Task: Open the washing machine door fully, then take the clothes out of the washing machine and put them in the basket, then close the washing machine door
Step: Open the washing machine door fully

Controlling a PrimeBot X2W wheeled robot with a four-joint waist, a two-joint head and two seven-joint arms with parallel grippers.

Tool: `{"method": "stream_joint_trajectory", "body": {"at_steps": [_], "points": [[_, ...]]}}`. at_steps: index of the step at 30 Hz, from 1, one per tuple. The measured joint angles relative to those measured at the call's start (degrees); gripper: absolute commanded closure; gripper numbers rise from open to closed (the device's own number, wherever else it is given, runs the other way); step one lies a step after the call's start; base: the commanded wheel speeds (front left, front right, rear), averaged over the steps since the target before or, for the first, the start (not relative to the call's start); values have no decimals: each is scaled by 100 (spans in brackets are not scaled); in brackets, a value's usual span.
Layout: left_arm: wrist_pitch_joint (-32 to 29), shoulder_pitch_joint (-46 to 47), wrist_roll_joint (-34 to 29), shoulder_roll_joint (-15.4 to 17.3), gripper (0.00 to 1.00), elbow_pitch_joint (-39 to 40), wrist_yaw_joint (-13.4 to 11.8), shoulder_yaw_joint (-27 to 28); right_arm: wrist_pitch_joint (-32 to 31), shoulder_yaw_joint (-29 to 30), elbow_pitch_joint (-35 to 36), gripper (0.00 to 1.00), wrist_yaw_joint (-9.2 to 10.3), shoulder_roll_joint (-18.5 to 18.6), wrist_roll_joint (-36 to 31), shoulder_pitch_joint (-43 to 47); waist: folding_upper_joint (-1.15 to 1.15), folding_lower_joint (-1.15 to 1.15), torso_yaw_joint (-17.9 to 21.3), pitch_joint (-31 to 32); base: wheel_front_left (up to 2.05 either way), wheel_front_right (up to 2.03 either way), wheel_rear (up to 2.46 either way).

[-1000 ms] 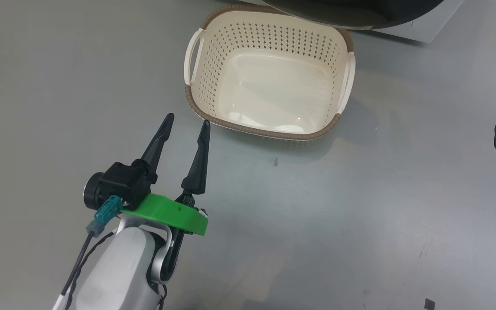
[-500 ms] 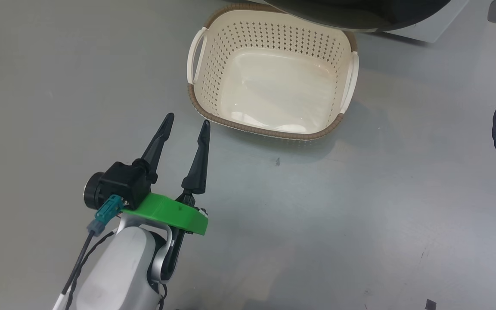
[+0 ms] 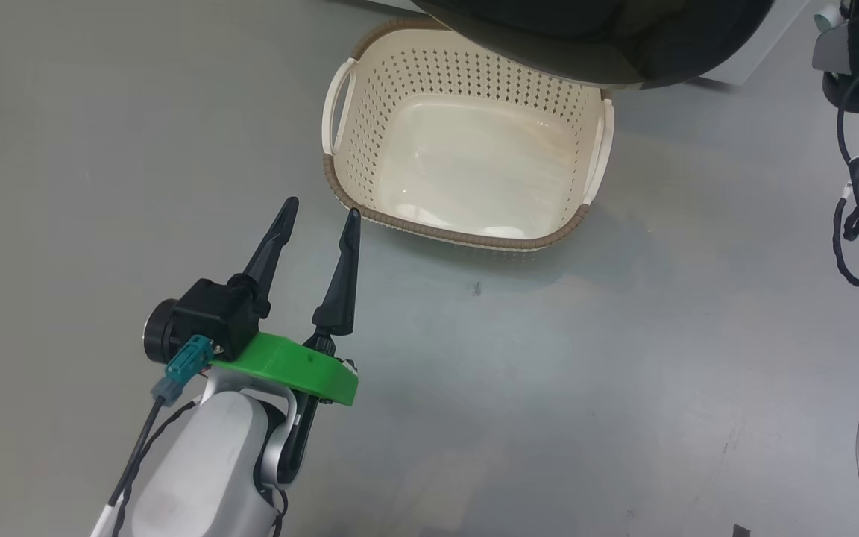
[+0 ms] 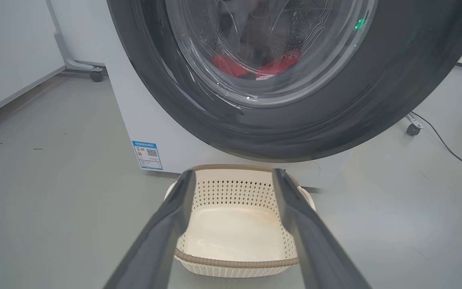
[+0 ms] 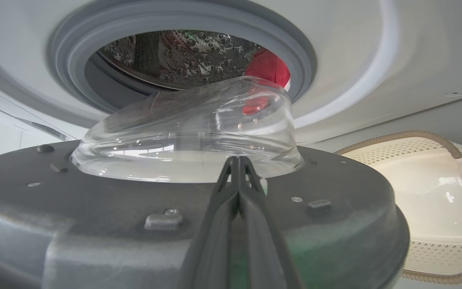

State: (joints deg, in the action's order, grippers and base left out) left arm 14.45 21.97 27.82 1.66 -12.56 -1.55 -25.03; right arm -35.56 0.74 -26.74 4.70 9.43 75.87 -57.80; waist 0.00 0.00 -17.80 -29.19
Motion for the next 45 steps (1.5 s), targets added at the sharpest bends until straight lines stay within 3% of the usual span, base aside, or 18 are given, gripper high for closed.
{"method": "stream_joint_trajectory", "body": {"at_steps": [19,45], "points": [[0,5,-20,0,0,-132,-24,59,-379,-214,-296,100,-159,-287,282,470,0,0,106,433,0,0,0],[0,-93,-78,1,0,-169,-43,80,-812,-644,-254,100,-102,-520,938,916,0,0,184,730,0,0,0]]}}
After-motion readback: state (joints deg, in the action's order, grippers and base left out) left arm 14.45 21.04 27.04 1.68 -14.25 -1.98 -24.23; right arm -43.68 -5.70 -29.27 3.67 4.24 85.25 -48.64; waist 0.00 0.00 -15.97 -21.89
